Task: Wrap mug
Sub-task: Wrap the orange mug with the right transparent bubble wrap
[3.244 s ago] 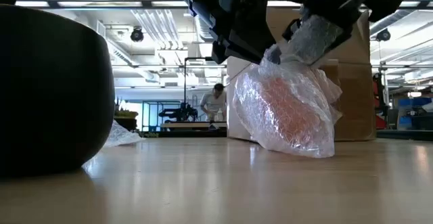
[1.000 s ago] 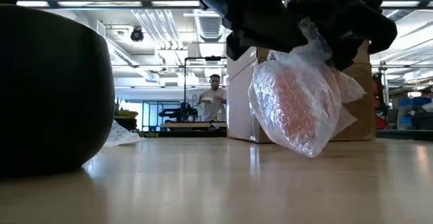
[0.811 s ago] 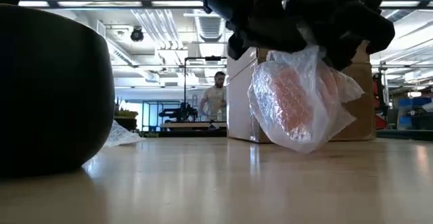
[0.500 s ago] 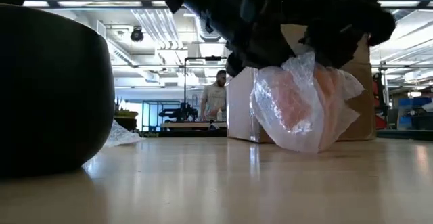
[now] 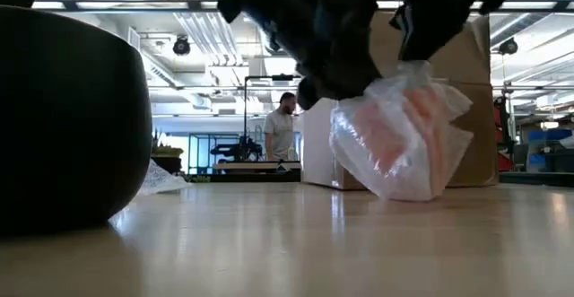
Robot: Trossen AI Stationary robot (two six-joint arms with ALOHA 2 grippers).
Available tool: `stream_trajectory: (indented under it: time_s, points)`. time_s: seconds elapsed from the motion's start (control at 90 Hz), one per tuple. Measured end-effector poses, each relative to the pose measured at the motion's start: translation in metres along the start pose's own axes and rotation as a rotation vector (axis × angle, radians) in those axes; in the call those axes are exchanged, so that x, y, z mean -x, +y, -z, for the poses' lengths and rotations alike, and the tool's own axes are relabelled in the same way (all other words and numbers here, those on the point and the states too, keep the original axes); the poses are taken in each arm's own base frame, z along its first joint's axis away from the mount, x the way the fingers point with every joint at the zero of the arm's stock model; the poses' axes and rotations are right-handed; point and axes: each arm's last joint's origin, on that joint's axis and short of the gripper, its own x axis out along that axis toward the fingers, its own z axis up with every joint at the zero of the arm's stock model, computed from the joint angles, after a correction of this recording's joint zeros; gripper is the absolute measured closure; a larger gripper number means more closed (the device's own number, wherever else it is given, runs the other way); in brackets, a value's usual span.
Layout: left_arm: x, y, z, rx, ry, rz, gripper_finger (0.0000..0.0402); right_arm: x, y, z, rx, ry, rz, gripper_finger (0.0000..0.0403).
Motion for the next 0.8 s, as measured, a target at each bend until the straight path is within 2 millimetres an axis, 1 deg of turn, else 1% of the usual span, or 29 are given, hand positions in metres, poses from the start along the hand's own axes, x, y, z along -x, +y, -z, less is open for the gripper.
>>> stream_trajectory:
  time_s: [0.067, 0.133, 0.222, 0.278, 0.333, 0.4, 0.511, 0.678, 0.8]
  points:
    - [0.002, 0.000, 0.000, -0.001, 0.001, 0.001, 0.0365, 0.002, -0.004, -0.001, -0.012, -0.035, 0.064, 0.0403]
    - [0.002, -0.001, -0.001, -0.001, -0.010, 0.004, 0.0365, -0.003, -0.004, 0.000, -0.024, -0.062, 0.126, 0.0403]
    - [0.003, -0.001, -0.002, -0.002, -0.012, 0.006, 0.0365, -0.012, -0.003, -0.002, -0.063, -0.144, 0.133, 0.0403]
    - [0.003, -0.001, -0.002, -0.001, -0.012, 0.006, 0.0365, -0.019, -0.001, 0.001, -0.085, -0.159, 0.129, 0.0403]
    - [0.003, -0.002, -0.002, -0.001, -0.013, 0.006, 0.0365, -0.026, 0.001, 0.005, -0.115, -0.166, 0.104, 0.0403]
    - [0.004, -0.002, -0.002, -0.002, -0.007, 0.006, 0.0365, -0.034, 0.006, 0.008, -0.132, -0.165, 0.022, 0.0403]
    - [0.005, -0.003, -0.002, -0.005, -0.013, 0.009, 0.0365, -0.036, 0.017, 0.017, -0.126, -0.146, -0.064, 0.0403]
    - [0.007, -0.003, -0.006, -0.003, -0.031, 0.011, 0.0365, -0.045, 0.025, 0.034, -0.157, -0.099, -0.069, 0.0403]
    - [0.015, -0.004, -0.009, 0.021, -0.032, 0.026, 0.0365, -0.051, 0.026, 0.044, -0.202, -0.084, -0.071, 0.0403]
